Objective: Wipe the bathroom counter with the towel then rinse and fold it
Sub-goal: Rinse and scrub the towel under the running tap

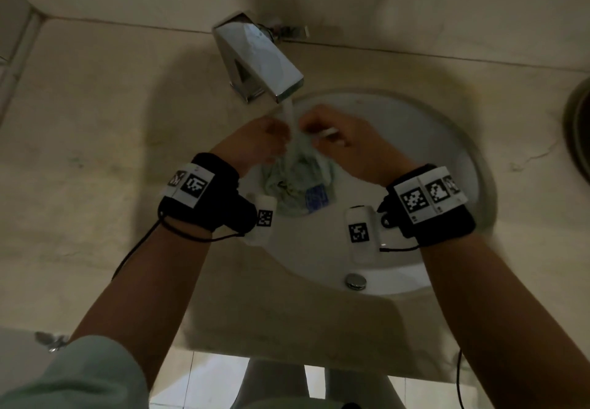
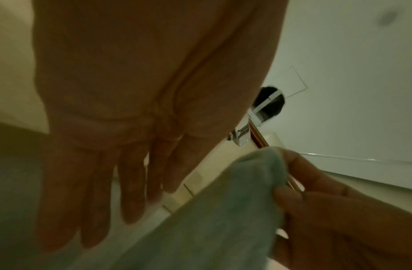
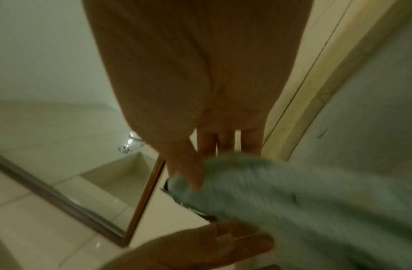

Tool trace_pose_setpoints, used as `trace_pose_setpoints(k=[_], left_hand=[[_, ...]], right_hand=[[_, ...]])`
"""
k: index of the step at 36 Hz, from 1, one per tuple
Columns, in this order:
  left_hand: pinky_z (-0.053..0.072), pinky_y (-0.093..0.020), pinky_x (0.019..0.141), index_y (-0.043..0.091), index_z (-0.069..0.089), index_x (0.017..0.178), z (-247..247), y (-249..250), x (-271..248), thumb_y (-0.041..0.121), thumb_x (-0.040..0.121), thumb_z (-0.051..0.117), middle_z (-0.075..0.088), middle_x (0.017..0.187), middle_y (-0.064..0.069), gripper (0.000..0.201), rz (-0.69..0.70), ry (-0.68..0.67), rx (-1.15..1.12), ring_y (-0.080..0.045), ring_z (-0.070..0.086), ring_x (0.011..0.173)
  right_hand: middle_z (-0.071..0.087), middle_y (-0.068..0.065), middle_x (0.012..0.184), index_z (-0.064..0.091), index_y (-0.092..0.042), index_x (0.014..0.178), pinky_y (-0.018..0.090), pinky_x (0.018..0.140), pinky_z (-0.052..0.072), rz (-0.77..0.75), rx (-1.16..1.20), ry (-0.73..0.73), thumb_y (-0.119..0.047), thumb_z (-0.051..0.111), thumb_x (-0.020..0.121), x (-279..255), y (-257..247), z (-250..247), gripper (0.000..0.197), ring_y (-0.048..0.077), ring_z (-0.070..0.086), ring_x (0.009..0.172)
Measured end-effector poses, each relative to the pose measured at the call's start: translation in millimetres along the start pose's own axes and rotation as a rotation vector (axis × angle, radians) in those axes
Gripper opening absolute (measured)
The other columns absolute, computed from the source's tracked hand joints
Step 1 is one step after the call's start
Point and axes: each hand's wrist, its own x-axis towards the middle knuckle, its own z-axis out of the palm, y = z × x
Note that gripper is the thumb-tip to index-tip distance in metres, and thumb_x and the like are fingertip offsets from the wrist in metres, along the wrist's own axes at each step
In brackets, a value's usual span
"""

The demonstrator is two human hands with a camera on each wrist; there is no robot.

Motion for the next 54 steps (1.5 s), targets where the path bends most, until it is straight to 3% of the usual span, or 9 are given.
trace_pose_setpoints(k=[4, 10, 15, 21, 35, 39, 45, 49, 54], left_hand=[[0.046, -0.044, 0.096, 0.010, 0.050, 0.123, -2, -5, 10, 0.016, 0.089, 0.054, 0.054, 0.128, -0.015, 0.035, -0.033, 0.058, 0.147, -0.035, 0.054, 0.116], [0.038, -0.034, 0.099, 0.004, 0.040, 0.137, 12, -10, 30, 0.033, 0.098, 0.047, 0.048, 0.134, -0.012, 0.049, 0.137, 0.029, 0.855, -0.031, 0.048, 0.122], [0.035, -0.041, 0.105, -0.003, 0.028, 0.142, 36, -16, 48, 0.034, 0.094, 0.054, 0.035, 0.145, -0.020, 0.066, 0.020, -0.130, 1.177, -0.036, 0.040, 0.130], [0.010, -0.043, 0.120, 0.013, -0.026, 0.146, 51, -36, 69, 0.053, 0.090, 0.051, -0.018, 0.157, -0.012, 0.104, -0.191, -0.323, 1.267, -0.032, -0.002, 0.147], [0.020, -0.053, 0.113, 0.001, -0.015, 0.147, 60, -54, 92, 0.067, 0.088, 0.035, -0.001, 0.155, -0.025, 0.102, 0.071, -0.314, 1.403, -0.044, 0.014, 0.141], [0.031, -0.062, 0.102, 0.028, -0.016, 0.148, 58, -209, 212, 0.090, 0.063, 0.036, -0.002, 0.158, -0.014, 0.118, -0.040, -0.399, 1.333, -0.044, 0.030, 0.132], [0.016, -0.037, 0.114, 0.000, 0.019, 0.148, 60, -25, 67, 0.032, 0.093, 0.057, 0.020, 0.155, -0.018, 0.074, -0.168, -0.248, 1.223, -0.030, 0.025, 0.142], [0.035, -0.050, 0.108, 0.035, -0.002, 0.150, 45, -125, 159, 0.087, 0.037, 0.068, 0.025, 0.155, -0.005, 0.143, -0.379, -0.430, 1.144, -0.030, 0.035, 0.134], [0.026, -0.040, 0.113, 0.012, 0.021, 0.150, 38, -48, 103, 0.034, 0.098, 0.049, 0.022, 0.155, -0.010, 0.063, -0.319, -0.467, 1.112, -0.029, 0.028, 0.139]], right_hand=[[0.051, -0.005, 0.139, 0.054, -0.025, 0.134, 0.022, 0.103, 0.036, 0.152, -0.348, -0.482, -0.025, 0.053, 0.097, 9, 16, 13, 0.036, 0.011, 0.047, 0.123], [0.050, 0.008, 0.138, 0.049, -0.012, 0.136, 0.032, 0.104, 0.034, 0.246, -0.426, -0.123, -0.025, 0.059, 0.093, 25, 57, 25, 0.045, 0.026, 0.048, 0.125], [-0.013, 0.008, 0.160, -0.007, -0.013, 0.152, 0.049, 0.119, -0.001, 0.388, -0.576, -0.303, -0.055, 0.062, 0.083, 30, 85, 52, 0.107, 0.027, -0.014, 0.147], [-0.019, 0.009, 0.158, -0.011, -0.011, 0.152, 0.054, 0.117, -0.003, 0.368, -0.607, -0.340, -0.065, 0.063, 0.074, 31, 109, 76, 0.120, 0.030, -0.018, 0.146], [-0.015, 0.010, 0.159, -0.010, -0.011, 0.152, 0.036, 0.115, -0.013, 0.466, -0.474, -0.199, -0.046, 0.063, 0.086, 44, 151, 110, 0.105, 0.028, -0.016, 0.146], [-0.006, 0.007, 0.161, 0.001, -0.017, 0.154, 0.038, 0.118, -0.006, 0.550, -0.399, -0.191, -0.059, 0.052, 0.087, 62, 154, 111, 0.094, 0.027, -0.007, 0.148], [0.009, 0.014, 0.158, 0.006, -0.014, 0.153, 0.041, 0.120, 0.003, 0.455, -0.555, -0.232, -0.059, 0.057, 0.083, 69, 153, 108, 0.097, 0.031, 0.007, 0.146], [0.010, 0.017, 0.157, 0.001, -0.010, 0.152, 0.042, 0.118, -0.003, 0.330, -0.607, -0.287, -0.060, 0.065, 0.077, 57, 150, 99, 0.111, 0.034, 0.006, 0.146], [0.018, 0.011, 0.155, 0.013, -0.014, 0.152, 0.042, 0.117, 0.017, 0.422, -0.453, -0.406, -0.047, 0.079, 0.072, 55, 127, 60, 0.108, 0.031, 0.017, 0.144]])
